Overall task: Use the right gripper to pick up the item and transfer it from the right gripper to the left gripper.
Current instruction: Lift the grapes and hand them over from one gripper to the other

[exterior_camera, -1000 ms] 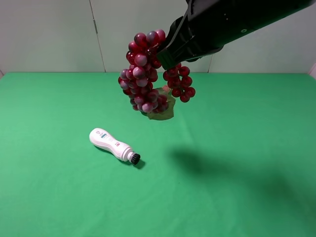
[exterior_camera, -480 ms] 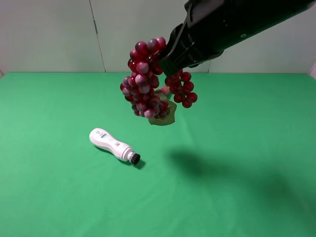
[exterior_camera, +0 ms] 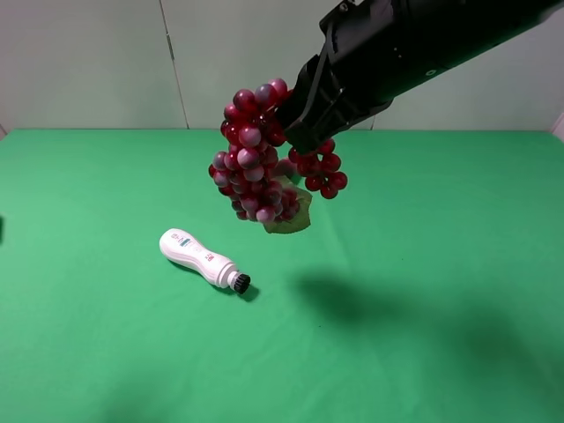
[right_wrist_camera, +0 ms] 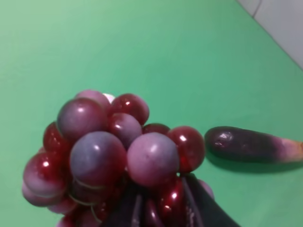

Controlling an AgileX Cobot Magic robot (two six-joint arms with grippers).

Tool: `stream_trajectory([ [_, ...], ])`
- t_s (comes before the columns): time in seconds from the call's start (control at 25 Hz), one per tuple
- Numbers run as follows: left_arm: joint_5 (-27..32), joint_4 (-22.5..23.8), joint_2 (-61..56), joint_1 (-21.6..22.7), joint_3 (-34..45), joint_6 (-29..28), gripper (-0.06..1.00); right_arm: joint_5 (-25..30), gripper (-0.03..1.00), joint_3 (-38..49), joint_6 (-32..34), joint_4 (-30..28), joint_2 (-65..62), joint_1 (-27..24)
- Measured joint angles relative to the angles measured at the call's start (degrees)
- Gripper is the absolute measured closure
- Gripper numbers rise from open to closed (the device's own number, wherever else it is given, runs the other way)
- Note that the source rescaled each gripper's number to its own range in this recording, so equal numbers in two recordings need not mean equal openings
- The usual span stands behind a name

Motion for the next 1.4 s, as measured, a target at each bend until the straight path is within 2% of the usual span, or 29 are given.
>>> stream_trajectory([
  [0.2,-1.8,-13.9,10.8,0.0,0.0,21.3,-0.06,1.3,0.94,0.0,-4.7,2.0,0.0,0.0],
  [0.36,-2.0,-22.5,18.3,0.0,0.0,33.1,-0.06,1.3,0.95,0.0,-6.6,2.1,0.0,0.0],
  [0.52,-0.9,-29.3,24.9,0.0,0.0,45.9,-0.06,1.9,0.95,0.0,-8.6,2.6,0.6,0.0],
  [0.64,2.4,-34.8,29.3,0.0,0.0,55.4,-0.06,2.3,0.95,0.0,-9.2,3.3,1.6,0.0],
  [0.8,6.3,-39.6,34.0,0.0,0.0,66.5,-0.06,2.4,0.95,0.0,-9.4,3.8,2.1,0.0],
  [1.08,10.7,-48.1,41.9,0.0,-0.1,79.0,-0.06,2.5,0.95,0.0,-10.4,4.2,2.1,0.0],
  [1.28,14.4,-53.7,48.2,0.0,-0.1,83.6,-0.06,2.5,0.95,0.0,-10.5,4.2,2.1,0.0],
  [1.4,15.8,-54.6,51.0,0.0,-0.1,84.2,-0.06,2.5,0.95,0.0,-10.5,4.2,2.1,0.0],
])
